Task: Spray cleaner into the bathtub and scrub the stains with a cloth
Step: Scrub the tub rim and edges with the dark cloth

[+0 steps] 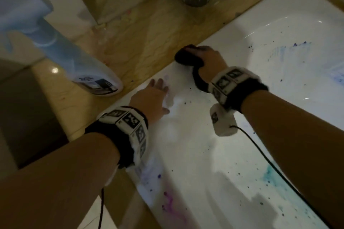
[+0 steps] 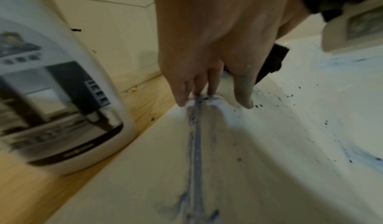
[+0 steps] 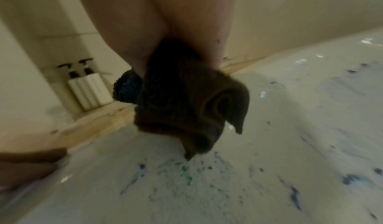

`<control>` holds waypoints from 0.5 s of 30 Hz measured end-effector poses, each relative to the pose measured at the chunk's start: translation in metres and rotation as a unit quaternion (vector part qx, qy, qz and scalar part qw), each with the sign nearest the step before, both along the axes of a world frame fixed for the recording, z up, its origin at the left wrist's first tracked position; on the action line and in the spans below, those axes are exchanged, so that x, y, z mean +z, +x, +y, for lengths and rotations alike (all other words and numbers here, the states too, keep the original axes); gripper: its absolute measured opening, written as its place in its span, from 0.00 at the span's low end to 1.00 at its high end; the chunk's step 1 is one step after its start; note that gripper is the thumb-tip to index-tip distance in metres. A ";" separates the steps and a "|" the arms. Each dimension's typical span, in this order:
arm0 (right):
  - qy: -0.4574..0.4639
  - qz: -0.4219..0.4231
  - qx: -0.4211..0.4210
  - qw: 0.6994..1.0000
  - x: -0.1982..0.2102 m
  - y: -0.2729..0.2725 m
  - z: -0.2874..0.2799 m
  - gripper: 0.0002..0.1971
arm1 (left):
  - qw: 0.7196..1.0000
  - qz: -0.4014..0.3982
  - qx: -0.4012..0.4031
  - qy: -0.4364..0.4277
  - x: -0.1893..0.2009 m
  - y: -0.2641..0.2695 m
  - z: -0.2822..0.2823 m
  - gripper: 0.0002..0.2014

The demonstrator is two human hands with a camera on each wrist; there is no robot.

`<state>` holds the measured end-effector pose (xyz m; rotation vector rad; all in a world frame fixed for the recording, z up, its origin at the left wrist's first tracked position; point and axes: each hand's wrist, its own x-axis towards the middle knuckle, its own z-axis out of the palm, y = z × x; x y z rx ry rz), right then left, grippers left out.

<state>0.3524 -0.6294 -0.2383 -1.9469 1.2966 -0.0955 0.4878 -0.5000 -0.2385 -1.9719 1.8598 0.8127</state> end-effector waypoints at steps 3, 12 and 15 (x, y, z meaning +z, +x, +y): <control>-0.012 0.162 0.142 0.976 -0.008 0.027 0.009 0.27 | 0.999 0.035 0.012 -0.039 0.013 0.003 0.013 0.22; 0.039 0.031 0.179 0.983 -0.005 -0.011 0.071 0.17 | 0.987 -0.152 0.043 0.019 0.008 0.025 0.053 0.22; 0.061 -0.029 0.056 0.996 0.002 -0.028 0.060 0.13 | 0.983 -0.175 0.007 0.055 0.000 0.023 0.056 0.27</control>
